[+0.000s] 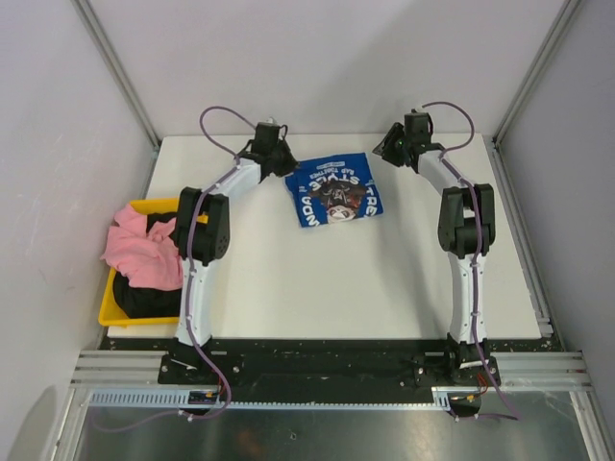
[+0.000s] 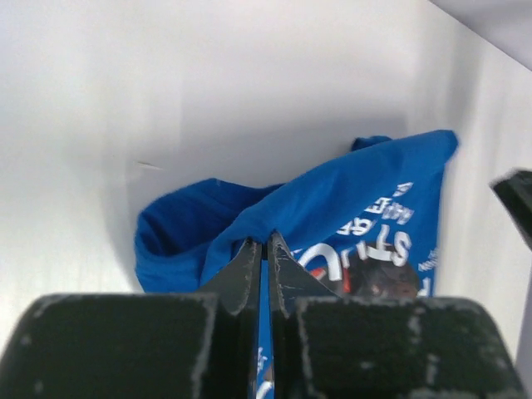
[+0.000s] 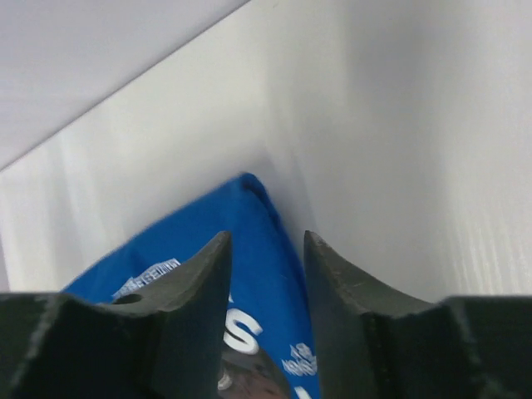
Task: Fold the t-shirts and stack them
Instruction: Fold the long partially folded tshirt into a neat square, then smooth out wrinkles on the folded tshirt
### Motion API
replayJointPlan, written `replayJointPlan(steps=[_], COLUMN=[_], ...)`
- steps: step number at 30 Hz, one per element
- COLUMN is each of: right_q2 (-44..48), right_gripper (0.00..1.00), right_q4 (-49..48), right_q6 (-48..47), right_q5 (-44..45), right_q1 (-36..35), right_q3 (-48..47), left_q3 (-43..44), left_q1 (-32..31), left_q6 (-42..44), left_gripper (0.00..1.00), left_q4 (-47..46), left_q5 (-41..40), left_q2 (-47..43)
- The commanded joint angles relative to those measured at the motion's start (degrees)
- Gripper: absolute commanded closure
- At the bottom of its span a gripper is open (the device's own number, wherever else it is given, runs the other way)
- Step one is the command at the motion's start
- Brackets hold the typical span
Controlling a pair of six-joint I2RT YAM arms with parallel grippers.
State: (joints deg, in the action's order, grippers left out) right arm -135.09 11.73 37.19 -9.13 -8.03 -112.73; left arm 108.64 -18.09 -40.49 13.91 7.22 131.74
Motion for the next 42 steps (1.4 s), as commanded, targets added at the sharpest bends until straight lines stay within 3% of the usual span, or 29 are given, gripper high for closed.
replayJointPlan(steps=[1,5,11,20,28,42], right_q2=[-0.24,2.59,7.25,11.96,16.9,18.97], right_gripper=[0.49,0.44,0.44,0.42,0.47,0.59], right_q4=[3.91,7.04,9.36,7.93,4.58,1.23], right_q6=[-3.42,-6.77,-11.41,-15.19,-14.6,-12.09], right_q5=[0.1,0.66,0.42,-1.37,-1.97,-2.41], right_q1=[-0.26,-1.19,-2.86,-3.32,-3.65,-5.23], right_q3=[-4.42,-3.63,3.21,15.72,27.08,31.6], left_q3=[1.74,2.82,2.16,-4.18,-6.09,-2.85], left_q1=[3.75,4.76,5.63,5.65,5.52,4.72], left_q6=[0.11,0.04,0.98,2.21,2.81,2.0], left_gripper=[0.87,0.62,0.53,0.53,0.54,0.62], left_q4=[-1.65,-1.64,-1.59,-1.67,-1.67,-1.59], left_q5=[-3.22,-3.02,-2.29,1.71,5.35,5.24], left_q2=[3.61,3.63,0.05,-4.79,-4.93,-1.06])
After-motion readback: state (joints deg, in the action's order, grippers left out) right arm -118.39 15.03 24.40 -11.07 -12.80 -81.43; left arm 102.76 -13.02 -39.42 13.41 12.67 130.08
